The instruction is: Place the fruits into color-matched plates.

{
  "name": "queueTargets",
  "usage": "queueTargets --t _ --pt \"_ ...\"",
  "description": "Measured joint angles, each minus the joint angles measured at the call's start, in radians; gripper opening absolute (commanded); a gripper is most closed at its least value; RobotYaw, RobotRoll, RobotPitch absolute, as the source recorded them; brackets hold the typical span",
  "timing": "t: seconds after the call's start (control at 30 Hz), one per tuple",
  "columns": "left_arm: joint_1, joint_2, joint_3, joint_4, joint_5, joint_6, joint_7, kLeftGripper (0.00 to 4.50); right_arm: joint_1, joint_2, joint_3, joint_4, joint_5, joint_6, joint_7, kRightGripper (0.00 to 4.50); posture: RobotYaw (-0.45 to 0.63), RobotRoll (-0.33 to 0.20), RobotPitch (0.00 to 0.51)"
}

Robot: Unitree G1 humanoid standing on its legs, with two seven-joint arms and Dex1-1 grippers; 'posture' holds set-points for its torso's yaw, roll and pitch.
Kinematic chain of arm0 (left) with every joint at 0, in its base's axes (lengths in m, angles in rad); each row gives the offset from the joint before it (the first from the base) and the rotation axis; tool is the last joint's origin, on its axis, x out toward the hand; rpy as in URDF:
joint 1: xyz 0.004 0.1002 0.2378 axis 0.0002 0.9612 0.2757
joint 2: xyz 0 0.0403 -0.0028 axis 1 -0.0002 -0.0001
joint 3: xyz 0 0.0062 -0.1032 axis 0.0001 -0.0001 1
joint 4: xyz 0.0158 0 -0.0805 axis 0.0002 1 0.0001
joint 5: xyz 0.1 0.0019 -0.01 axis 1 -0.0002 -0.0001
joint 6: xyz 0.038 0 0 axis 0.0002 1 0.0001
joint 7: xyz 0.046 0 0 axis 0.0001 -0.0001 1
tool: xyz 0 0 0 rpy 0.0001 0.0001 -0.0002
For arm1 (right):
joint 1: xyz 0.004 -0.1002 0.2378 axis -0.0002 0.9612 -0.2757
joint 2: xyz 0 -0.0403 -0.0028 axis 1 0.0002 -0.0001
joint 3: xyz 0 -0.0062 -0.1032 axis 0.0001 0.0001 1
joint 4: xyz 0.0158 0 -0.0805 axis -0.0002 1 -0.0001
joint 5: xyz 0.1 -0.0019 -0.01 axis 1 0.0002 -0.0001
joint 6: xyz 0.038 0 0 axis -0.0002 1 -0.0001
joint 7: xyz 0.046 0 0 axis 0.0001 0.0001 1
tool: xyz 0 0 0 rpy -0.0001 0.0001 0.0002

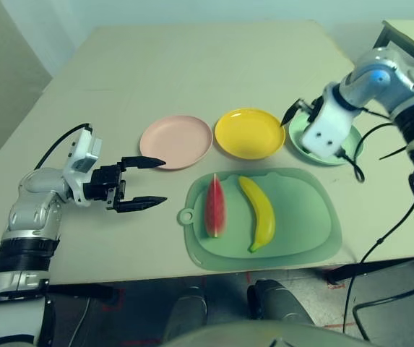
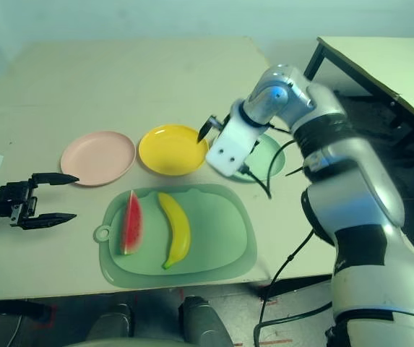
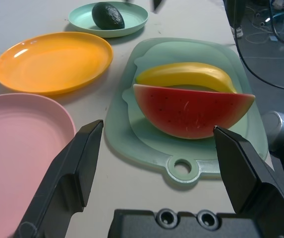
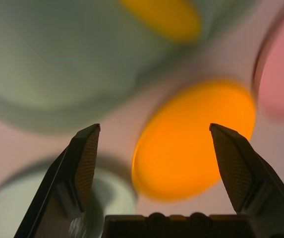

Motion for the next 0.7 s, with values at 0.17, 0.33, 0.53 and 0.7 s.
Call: queueTargets --t 0.17,0.33,0.53,0.7 --pt "0.008 0.001 0.002 0.001 0.000 0.000 0.010 4.50 0.061 -0.060 0.019 -0.186 0.050 0.055 0.016 4.46 -0.07 0.000 0.083" --pt "0.021 0.003 0.003 0.001 0.000 -0.001 0.017 4.50 0.110 -0.067 0.064 -0.306 0.075 0.111 0.018 4.46 -0.07 0.000 0.082" --pt "0.026 0.003 0.003 0.000 0.000 -0.001 0.026 4.50 0.131 -0.003 0.067 -0.350 0.060 0.139 0.018 4.46 -0.06 0.000 0.080" --pt "0.045 0.003 0.004 -0.008 -0.001 -0.001 0.034 4.50 0.131 0.059 0.070 -0.306 -0.013 0.130 0.008 4.46 -0.05 0.000 0.079"
